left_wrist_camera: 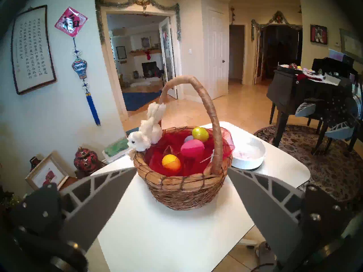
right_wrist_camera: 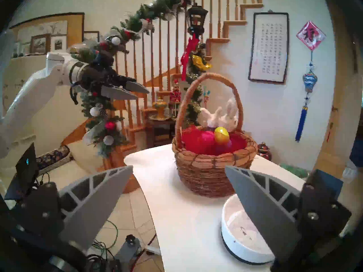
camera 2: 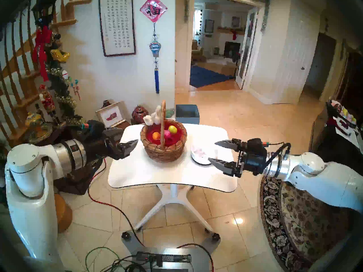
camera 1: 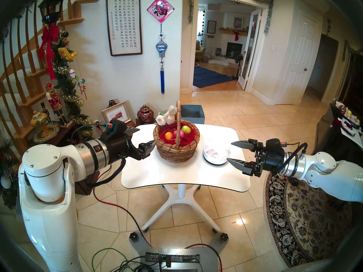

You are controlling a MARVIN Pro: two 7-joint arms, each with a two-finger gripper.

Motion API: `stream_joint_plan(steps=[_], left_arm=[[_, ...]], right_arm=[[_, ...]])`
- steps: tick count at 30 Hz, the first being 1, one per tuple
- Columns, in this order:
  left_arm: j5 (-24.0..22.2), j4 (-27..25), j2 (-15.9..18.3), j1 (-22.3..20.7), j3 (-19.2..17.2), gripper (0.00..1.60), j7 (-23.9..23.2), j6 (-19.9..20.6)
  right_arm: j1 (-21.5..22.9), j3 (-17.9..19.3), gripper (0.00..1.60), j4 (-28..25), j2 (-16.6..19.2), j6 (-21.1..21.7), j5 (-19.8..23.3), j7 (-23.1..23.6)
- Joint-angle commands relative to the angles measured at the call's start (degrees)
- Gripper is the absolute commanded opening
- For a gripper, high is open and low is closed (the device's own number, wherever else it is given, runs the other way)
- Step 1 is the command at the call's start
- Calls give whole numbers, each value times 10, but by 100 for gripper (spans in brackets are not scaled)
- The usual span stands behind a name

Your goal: Put easter egg into basket

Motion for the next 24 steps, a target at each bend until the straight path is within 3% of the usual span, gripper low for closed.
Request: stream_joint_plan(steps=[1, 24], left_arm=[[0, -3, 0, -2, 1, 160, 0, -1], [0, -3, 0, -2, 1, 160, 0, -1]], right_arm=[[-31, 38, 160, -16, 3, 24, 3, -25], [-140, 148, 160, -46, 3, 47, -42, -104]])
